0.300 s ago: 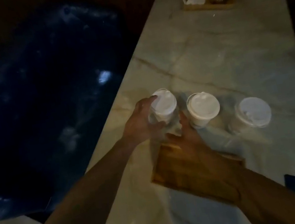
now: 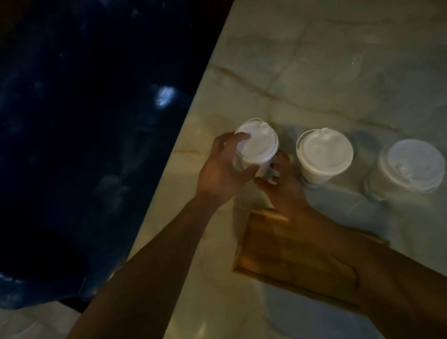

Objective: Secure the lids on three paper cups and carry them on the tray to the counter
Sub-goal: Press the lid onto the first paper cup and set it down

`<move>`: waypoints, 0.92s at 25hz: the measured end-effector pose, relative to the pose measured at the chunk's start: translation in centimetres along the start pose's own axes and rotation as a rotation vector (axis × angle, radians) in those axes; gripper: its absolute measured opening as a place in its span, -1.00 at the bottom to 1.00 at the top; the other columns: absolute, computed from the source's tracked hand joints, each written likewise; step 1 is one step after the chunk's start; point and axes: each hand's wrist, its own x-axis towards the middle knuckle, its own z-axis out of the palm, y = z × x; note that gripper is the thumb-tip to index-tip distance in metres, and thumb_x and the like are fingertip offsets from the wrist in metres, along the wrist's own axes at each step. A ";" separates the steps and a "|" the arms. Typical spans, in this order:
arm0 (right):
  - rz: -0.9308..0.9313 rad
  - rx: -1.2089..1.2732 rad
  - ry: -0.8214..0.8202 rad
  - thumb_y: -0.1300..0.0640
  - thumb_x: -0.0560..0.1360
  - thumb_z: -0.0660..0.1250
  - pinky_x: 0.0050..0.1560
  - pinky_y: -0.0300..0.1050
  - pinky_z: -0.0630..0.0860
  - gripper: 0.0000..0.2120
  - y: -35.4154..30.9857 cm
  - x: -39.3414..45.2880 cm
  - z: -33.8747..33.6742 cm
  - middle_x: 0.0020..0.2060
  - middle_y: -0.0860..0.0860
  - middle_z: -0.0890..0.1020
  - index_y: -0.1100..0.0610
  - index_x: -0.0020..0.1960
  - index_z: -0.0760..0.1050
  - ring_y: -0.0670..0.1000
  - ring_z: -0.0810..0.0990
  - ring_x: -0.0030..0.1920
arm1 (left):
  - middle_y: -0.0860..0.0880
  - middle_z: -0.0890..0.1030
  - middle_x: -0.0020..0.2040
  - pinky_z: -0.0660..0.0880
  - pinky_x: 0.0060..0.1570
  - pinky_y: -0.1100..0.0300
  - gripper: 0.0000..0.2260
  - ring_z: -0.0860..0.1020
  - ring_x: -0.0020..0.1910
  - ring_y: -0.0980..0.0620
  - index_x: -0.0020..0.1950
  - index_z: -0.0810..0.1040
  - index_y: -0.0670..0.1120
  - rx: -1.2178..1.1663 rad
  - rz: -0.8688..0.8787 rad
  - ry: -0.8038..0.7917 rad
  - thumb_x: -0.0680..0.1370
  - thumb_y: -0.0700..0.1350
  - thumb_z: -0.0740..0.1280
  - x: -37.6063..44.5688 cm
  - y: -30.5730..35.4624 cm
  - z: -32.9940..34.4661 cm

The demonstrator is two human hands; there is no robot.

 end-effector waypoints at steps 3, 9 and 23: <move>0.004 -0.009 0.010 0.12 0.48 0.46 0.34 0.16 0.45 -0.33 -0.3 0.7 0.0 0.37 0.09 0.51 0.10 0.50 0.23 0.14 0.51 0.34 | -0.01 0.40 0.35 0.60 0.07 0.10 -0.40 0.47 0.25 0.04 0.36 0.43 0.07 -0.023 -0.003 0.027 0.38 -0.07 0.56 0.1 0.1 0.1; -0.018 0.096 -0.015 0.12 0.46 0.48 0.30 0.19 0.48 -0.40 -1.1 -1.4 -1.3 0.31 0.06 0.54 0.07 0.43 0.32 0.11 0.54 0.29 | 0.02 0.42 0.29 0.58 -0.02 0.36 -0.45 0.45 0.18 0.17 0.32 0.49 0.04 -0.135 -0.007 0.078 0.37 -0.09 0.58 -1.0 1.3 -0.9; -0.126 0.221 0.026 0.13 0.43 0.51 -0.05 -0.62 0.42 -0.35 -8.1 -10.8 -4.4 0.08 -0.52 0.53 -0.48 0.19 0.27 -0.49 0.50 0.10 | 0.12 0.44 0.28 0.62 0.02 0.22 -0.50 0.50 0.23 0.12 0.21 0.50 0.20 -0.446 0.060 0.076 0.38 -0.12 0.58 -7.5 7.4 -8.9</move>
